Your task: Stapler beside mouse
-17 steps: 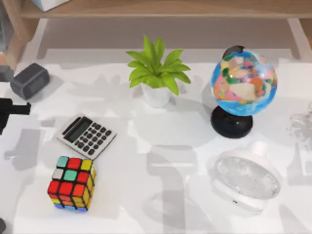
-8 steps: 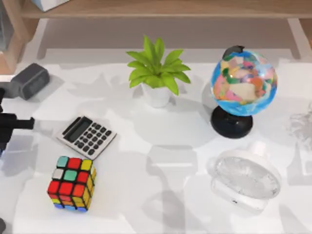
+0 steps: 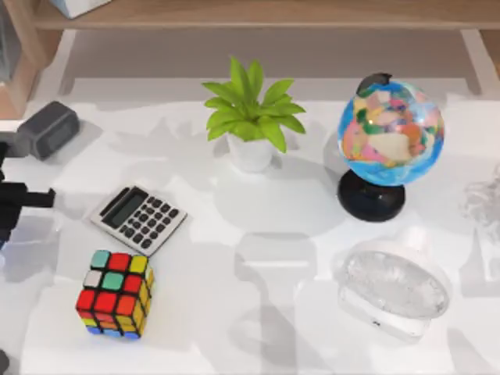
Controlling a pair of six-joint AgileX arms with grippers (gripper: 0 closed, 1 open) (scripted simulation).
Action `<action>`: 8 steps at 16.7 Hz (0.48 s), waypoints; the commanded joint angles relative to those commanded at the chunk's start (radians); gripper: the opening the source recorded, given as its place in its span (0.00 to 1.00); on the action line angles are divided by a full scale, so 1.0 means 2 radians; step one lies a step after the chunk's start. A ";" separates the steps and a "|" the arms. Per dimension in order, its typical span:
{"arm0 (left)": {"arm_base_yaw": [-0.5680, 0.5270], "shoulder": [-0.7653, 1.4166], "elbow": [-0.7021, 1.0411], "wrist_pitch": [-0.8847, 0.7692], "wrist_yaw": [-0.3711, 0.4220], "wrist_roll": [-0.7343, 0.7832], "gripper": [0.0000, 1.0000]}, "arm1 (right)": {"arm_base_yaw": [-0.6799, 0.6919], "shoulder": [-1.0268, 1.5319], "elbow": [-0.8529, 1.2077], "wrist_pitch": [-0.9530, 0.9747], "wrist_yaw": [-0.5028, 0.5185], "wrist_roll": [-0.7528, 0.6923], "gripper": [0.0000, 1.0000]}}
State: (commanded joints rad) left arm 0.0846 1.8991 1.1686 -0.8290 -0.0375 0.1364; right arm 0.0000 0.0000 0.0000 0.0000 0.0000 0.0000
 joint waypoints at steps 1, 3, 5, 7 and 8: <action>0.000 0.000 0.000 0.000 0.000 0.000 0.45 | 0.000 0.000 0.000 0.000 0.000 0.000 1.00; 0.000 0.000 0.000 0.000 0.000 0.000 0.60 | 0.000 0.000 0.000 0.000 0.000 0.000 1.00; 0.000 0.000 0.000 0.000 0.000 0.000 0.75 | 0.000 0.000 0.000 0.000 0.000 0.000 1.00; 0.000 0.000 0.000 0.000 0.000 0.000 0.90 | 0.000 0.000 0.000 0.000 0.000 0.000 1.00; 0.000 0.000 0.000 0.000 0.000 0.000 0.98 | 0.000 0.000 0.000 0.000 0.000 0.000 1.00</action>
State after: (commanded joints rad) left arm 0.0846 1.8991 1.1686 -0.8290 -0.0375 0.1364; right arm 0.0000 0.0000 0.0000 0.0000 0.0000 0.0000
